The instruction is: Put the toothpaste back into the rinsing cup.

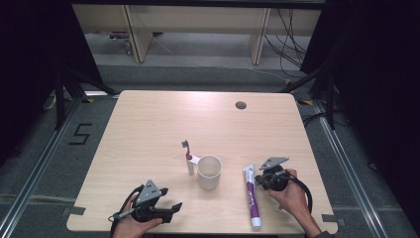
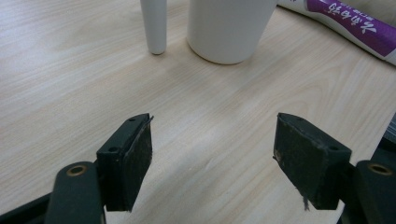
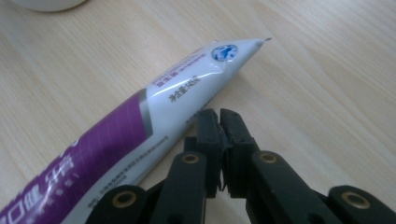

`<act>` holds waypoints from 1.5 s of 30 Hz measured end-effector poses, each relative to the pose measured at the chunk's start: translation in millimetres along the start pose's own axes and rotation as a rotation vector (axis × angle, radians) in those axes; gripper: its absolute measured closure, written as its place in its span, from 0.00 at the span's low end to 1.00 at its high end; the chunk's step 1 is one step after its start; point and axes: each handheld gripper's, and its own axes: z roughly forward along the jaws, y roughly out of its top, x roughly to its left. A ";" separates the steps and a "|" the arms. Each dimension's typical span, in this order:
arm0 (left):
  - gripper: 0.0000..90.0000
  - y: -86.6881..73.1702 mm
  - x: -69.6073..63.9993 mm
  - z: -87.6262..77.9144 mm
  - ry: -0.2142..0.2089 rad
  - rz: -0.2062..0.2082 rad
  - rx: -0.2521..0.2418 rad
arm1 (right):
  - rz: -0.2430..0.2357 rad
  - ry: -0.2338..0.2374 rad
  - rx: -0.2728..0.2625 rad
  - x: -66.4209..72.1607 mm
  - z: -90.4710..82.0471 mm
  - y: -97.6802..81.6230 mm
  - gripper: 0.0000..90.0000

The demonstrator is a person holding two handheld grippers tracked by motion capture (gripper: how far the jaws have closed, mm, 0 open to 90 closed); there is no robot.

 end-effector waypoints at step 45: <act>0.31 -1.6 -0.4 1.4 0.005 0.022 0.031 | 0.036 0.074 0.127 42.3 -11.5 4.5 0.55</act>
